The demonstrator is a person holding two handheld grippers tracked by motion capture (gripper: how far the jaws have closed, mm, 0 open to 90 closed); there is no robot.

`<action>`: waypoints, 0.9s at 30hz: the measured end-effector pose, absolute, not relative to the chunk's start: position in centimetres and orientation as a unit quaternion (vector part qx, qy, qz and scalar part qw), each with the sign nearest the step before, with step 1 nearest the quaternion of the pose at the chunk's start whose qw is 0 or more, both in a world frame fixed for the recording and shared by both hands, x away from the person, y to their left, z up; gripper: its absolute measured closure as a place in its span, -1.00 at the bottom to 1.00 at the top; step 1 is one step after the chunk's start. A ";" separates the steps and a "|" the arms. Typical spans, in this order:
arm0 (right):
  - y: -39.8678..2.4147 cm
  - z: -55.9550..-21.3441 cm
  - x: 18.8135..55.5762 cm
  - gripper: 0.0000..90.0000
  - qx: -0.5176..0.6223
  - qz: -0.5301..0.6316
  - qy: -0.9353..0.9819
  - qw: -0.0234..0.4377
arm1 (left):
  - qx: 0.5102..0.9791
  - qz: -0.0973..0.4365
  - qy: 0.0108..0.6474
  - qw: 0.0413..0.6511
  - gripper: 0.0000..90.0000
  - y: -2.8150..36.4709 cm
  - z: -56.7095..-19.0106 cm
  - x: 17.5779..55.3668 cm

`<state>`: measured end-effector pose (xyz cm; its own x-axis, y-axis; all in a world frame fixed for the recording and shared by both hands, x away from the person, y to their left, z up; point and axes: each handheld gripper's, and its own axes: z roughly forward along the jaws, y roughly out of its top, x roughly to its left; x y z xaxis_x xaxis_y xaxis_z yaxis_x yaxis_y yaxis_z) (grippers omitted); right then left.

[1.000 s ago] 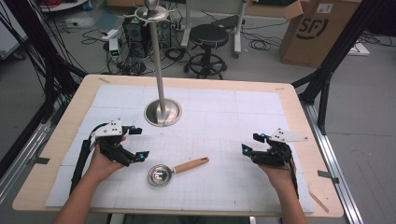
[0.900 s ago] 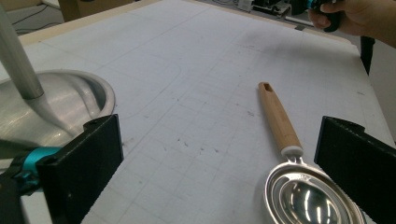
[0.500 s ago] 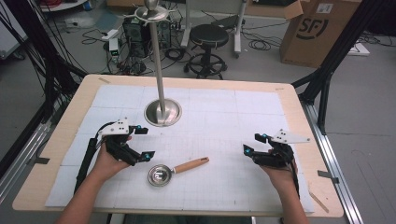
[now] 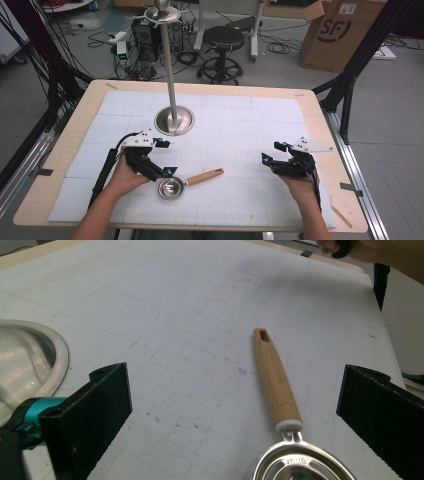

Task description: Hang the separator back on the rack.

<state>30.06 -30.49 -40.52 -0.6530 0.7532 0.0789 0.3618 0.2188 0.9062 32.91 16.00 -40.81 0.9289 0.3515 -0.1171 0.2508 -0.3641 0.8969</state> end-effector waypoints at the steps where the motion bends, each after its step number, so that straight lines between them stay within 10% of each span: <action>1: -30.6 -40.5 30.0 -0.34 0.369 0.506 0.755 0.194 | 0.825 0.047 0.181 0.533 -0.96 15.8 -40.7 32.9; 27: -30.6 -40.9 29.9 -0.34 0.376 0.490 0.763 0.190 | 0.903 0.024 0.166 0.396 -0.96 10.1 -41.8 32.7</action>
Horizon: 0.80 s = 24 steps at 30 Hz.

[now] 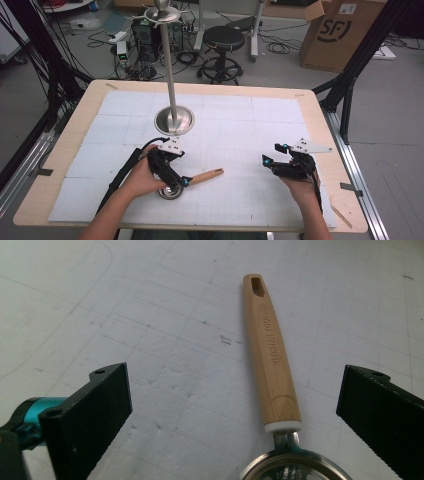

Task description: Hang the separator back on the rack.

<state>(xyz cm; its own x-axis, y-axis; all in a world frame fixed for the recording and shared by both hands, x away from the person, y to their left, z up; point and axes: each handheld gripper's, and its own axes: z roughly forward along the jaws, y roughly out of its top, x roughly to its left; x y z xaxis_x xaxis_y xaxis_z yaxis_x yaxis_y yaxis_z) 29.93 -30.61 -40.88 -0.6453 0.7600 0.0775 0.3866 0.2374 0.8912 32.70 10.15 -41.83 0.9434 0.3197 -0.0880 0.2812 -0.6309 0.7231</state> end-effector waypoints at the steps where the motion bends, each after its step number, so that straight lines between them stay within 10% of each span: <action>1: -30.6 -40.9 29.9 -0.34 0.376 0.490 0.763 0.189 | 0.905 0.024 0.164 0.392 -0.96 10.0 -41.9 32.6; 24: -30.4 -41.0 30.1 -0.34 0.369 0.488 0.768 0.190 | 0.946 -0.001 0.123 0.300 -0.07 8.4 -42.5 31.5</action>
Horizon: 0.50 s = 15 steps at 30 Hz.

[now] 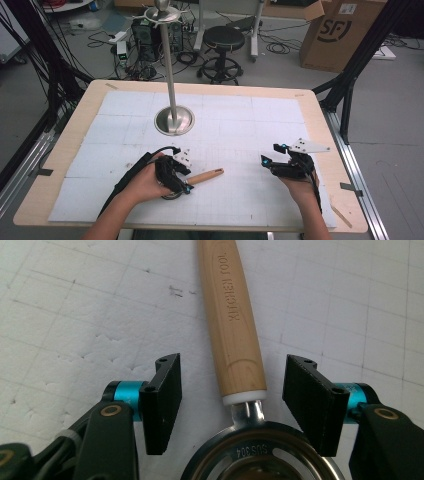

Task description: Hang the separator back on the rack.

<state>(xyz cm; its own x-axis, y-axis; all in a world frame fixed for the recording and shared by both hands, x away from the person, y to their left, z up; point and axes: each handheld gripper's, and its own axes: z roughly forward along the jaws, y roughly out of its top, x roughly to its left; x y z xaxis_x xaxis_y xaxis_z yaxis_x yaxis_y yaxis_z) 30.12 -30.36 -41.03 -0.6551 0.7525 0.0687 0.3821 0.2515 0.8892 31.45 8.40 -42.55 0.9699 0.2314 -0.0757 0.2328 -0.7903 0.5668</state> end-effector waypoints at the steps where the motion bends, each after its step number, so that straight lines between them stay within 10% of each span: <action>1: -30.4 -41.0 30.1 -0.34 0.370 0.487 0.768 0.190 | 0.947 -0.002 0.121 0.297 -0.05 8.4 -42.5 31.5; 15: -30.2 -41.1 30.2 -0.34 0.372 0.483 0.770 0.187 | 0.962 0.028 0.125 0.240 0.20 6.9 -41.9 31.0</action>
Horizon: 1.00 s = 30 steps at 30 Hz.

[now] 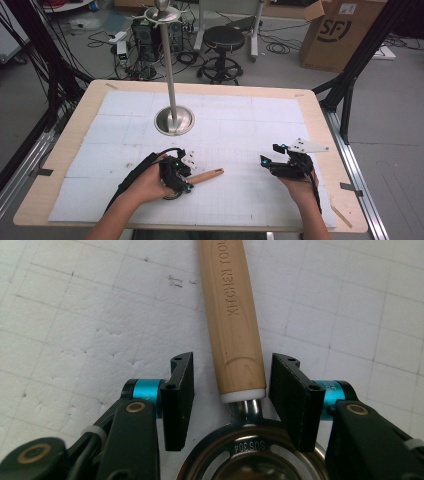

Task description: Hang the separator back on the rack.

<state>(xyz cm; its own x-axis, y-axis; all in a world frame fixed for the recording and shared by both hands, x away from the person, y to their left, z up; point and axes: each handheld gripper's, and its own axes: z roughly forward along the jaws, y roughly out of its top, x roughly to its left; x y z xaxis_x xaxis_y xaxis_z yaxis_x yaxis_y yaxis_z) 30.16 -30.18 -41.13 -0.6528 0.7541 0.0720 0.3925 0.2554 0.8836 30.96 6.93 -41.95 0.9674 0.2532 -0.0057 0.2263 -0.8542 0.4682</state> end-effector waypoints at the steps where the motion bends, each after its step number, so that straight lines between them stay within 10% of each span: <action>1: -30.2 -41.2 30.2 -0.34 0.372 0.482 0.771 0.186 | 0.964 0.030 0.126 0.232 0.20 6.8 -41.9 30.9; 11: -29.9 -41.2 30.3 -0.33 0.371 0.484 0.770 0.185 | 0.977 0.023 0.137 0.163 0.24 5.0 -41.3 31.3; 30: -30.1 -41.2 30.2 -0.32 0.375 0.481 0.770 0.187 | 0.970 0.008 0.114 0.213 0.54 6.5 -41.1 31.5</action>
